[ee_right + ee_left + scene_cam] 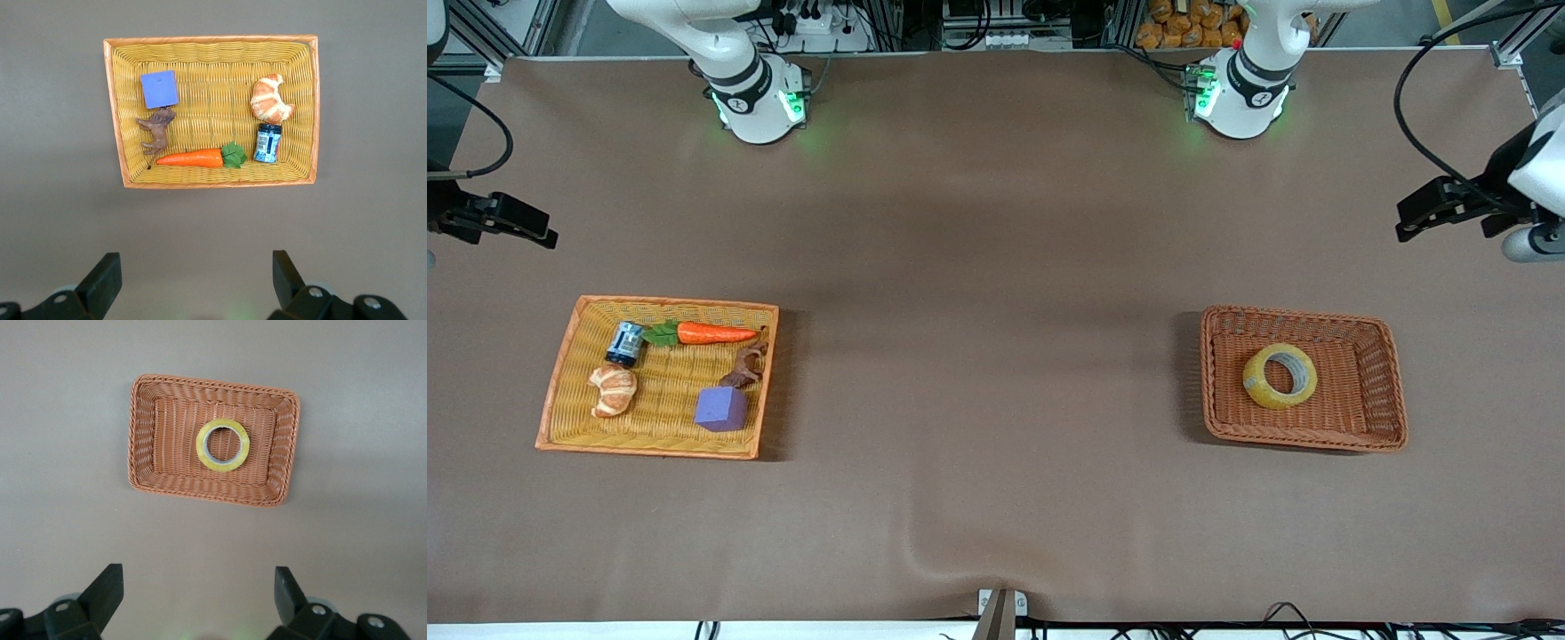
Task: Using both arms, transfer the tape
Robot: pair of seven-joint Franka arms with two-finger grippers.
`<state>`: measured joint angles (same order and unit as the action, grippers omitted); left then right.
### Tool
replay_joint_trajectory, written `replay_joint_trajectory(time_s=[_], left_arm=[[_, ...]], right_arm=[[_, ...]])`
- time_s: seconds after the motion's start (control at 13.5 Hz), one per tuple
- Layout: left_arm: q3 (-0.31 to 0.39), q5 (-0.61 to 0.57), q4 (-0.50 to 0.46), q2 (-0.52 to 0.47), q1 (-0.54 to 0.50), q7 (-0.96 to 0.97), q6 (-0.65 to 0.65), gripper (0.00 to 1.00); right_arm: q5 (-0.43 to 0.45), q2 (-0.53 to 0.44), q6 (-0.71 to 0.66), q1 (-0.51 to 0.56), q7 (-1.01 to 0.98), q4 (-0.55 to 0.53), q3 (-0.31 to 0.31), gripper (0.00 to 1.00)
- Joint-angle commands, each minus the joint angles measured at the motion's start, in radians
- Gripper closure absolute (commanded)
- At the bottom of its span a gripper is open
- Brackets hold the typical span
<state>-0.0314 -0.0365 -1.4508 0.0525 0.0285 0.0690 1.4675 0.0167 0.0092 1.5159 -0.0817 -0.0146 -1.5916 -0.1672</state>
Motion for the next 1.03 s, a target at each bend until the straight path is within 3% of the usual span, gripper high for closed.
replay_joint_trajectory(time_s=[0.0, 0.15, 0.96], left_arm=[[0.013, 0.027, -0.034, -0.032, -0.007, -0.041, 0.007, 0.00], [0.014, 0.021, -0.081, -0.066, -0.004, -0.041, 0.022, 0.00], [0.002, 0.032, -0.094, -0.118, -0.033, -0.041, -0.018, 0.00]], right_arm=[[0.008, -0.008, 0.003, -0.009, 0.018, -0.001, -0.001, 0.00], [0.002, -0.008, 0.003, -0.007, 0.022, -0.002, -0.001, 0.00], [-0.037, -0.046, 0.050, -0.012, 0.019, -0.001, 0.011, 0.00]])
